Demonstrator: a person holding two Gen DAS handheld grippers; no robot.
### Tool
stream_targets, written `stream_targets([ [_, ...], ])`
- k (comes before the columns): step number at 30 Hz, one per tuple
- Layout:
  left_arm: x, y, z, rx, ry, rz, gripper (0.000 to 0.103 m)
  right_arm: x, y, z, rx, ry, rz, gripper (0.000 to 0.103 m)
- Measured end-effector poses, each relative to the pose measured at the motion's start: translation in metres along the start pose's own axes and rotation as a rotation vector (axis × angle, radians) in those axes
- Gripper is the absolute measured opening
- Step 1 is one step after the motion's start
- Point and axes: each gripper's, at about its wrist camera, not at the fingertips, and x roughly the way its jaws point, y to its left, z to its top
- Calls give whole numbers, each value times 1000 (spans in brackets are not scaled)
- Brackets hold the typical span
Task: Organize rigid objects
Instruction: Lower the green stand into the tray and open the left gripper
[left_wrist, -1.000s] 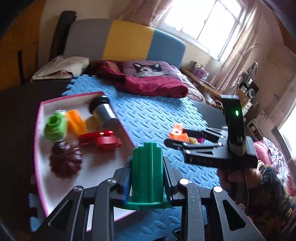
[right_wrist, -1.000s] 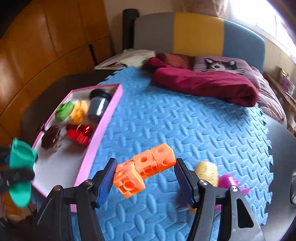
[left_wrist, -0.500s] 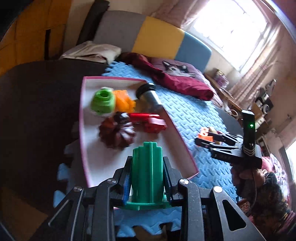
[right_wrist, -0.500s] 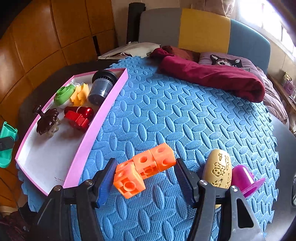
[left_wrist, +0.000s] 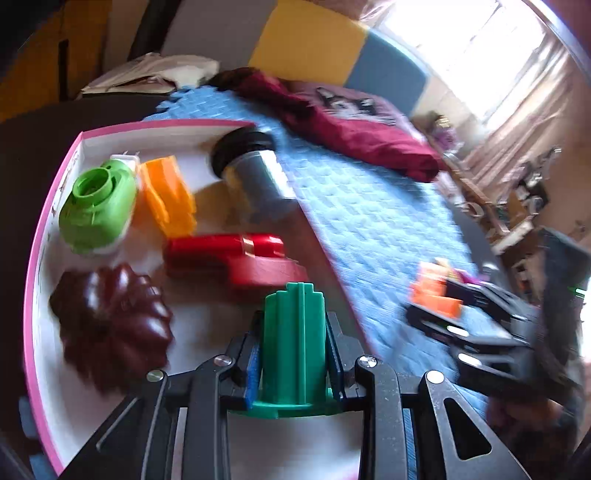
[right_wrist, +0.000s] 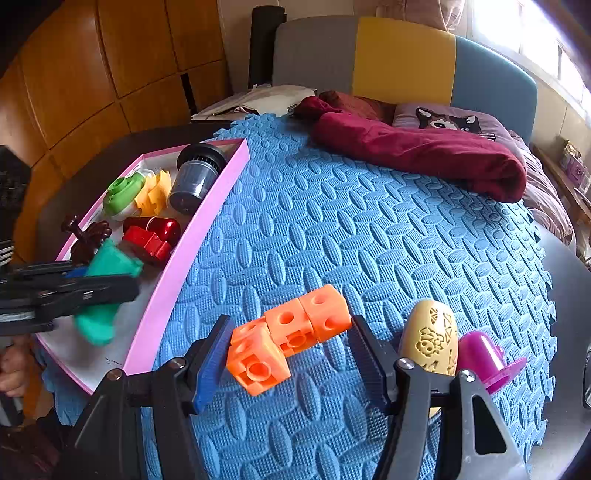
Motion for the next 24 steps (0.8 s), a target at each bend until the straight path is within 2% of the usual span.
stream_targets([
  [6,12,-2,20,20,-24,48,30,-3,-1,2,5,-12,3,64],
  [10,13,-1,21,12,-24,56,31,-2,1,1,-4,-6,0,64],
  [11,12,0,20,7,-24,52,33,-1,1,1,-5,-2,-3,64],
  [13,9,0,17,0,-29,45,48,1,1,0,-6,7,-7,64],
  [15,6,-2,13,6,-40,65,56,3,2,-1,-9,13,-8,64],
  [24,-22,-7,-10,40,-100,143,62,11,0,-3,-6,40,-22,64],
])
